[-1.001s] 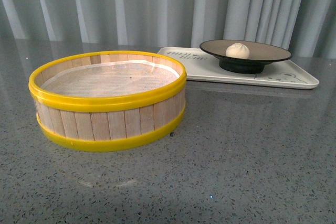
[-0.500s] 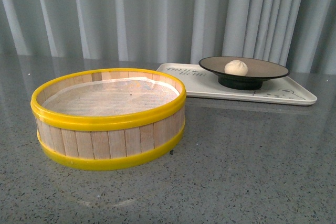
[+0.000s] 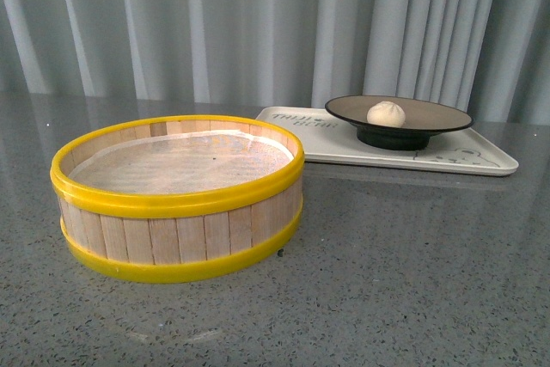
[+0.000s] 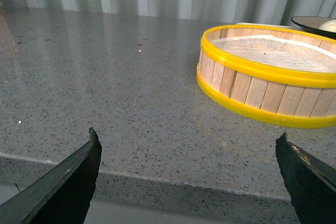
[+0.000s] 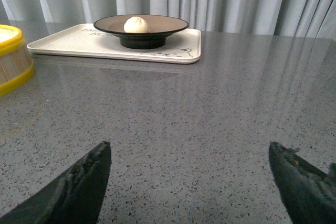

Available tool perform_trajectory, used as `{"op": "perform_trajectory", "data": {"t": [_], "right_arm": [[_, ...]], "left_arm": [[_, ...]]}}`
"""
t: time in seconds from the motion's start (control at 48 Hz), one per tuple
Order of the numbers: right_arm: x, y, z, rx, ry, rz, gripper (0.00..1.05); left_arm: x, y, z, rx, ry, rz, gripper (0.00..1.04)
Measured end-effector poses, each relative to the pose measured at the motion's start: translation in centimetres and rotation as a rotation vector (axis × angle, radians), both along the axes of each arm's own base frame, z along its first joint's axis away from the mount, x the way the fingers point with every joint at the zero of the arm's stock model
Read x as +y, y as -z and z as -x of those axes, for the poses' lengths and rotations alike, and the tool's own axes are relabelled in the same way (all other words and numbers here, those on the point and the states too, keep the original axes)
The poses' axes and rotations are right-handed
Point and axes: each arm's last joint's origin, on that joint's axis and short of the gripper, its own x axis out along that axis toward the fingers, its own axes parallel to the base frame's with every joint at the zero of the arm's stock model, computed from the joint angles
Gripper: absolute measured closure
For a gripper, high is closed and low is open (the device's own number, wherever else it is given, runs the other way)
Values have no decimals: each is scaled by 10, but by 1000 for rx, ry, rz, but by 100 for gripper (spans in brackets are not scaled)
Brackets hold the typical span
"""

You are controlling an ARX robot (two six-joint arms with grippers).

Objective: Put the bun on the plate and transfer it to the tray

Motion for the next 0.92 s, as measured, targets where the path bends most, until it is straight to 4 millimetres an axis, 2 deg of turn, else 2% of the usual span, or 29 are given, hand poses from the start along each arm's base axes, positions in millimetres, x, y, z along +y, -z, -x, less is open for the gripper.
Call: {"op": "perform_trajectory", "data": {"t": [0.042,0.063,0.125,0.918], "right_arm": [[0,0,0,0,0,0,7],[0,0,0,0,0,0,7],[0,0,0,0,0,0,9],[0,0,0,0,0,0,8]], "left_arm": [[0,0,0,0,0,0,7],[0,0,0,0,0,0,7],[0,0,0,0,0,0,7],[0,0,0,0,0,0,7]]}}
